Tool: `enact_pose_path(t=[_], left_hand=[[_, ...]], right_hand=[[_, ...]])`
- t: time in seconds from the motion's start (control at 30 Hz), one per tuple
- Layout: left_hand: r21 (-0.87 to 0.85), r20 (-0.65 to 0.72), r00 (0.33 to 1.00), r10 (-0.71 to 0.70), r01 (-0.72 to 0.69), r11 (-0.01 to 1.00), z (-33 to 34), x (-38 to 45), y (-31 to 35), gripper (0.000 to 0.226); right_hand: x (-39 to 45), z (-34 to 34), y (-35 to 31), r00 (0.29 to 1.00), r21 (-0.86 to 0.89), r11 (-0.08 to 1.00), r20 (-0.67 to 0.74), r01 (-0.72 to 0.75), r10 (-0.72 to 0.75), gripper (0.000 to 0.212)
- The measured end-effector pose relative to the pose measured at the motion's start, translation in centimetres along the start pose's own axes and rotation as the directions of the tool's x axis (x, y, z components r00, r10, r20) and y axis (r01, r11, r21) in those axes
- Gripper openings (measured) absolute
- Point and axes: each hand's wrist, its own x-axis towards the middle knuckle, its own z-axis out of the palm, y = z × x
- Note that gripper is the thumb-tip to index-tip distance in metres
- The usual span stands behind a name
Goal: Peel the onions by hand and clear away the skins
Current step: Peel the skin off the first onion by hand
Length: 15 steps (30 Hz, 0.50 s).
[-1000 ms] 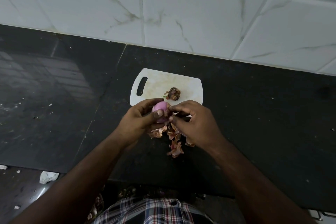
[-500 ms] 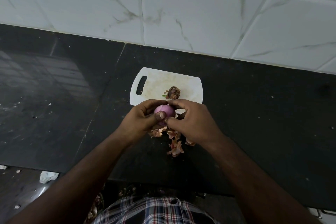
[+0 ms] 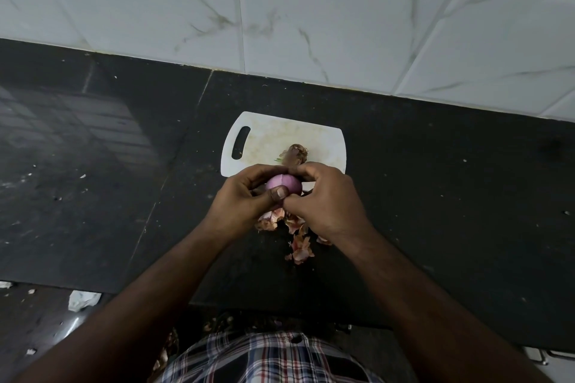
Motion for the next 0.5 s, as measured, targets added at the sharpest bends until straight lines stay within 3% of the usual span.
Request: enact_pose_path(t=[0.23,0.5], left_hand=[[-0.013,-0.005,0.999,-0.035,0.035,0.999,0.41,-0.07,-0.31,0.035],[-0.159,-0.015,0.991,-0.136,0.132,0.978,0.50,-0.15,-0.02,0.035]], right_hand=[[-0.08,0.52,0.25,0.999,-0.036,0.999,-0.022,0.029,-0.030,0.043],[0.22,-0.33,0.90,0.999,-0.020,0.999,0.002,0.039,-0.039,0.039]])
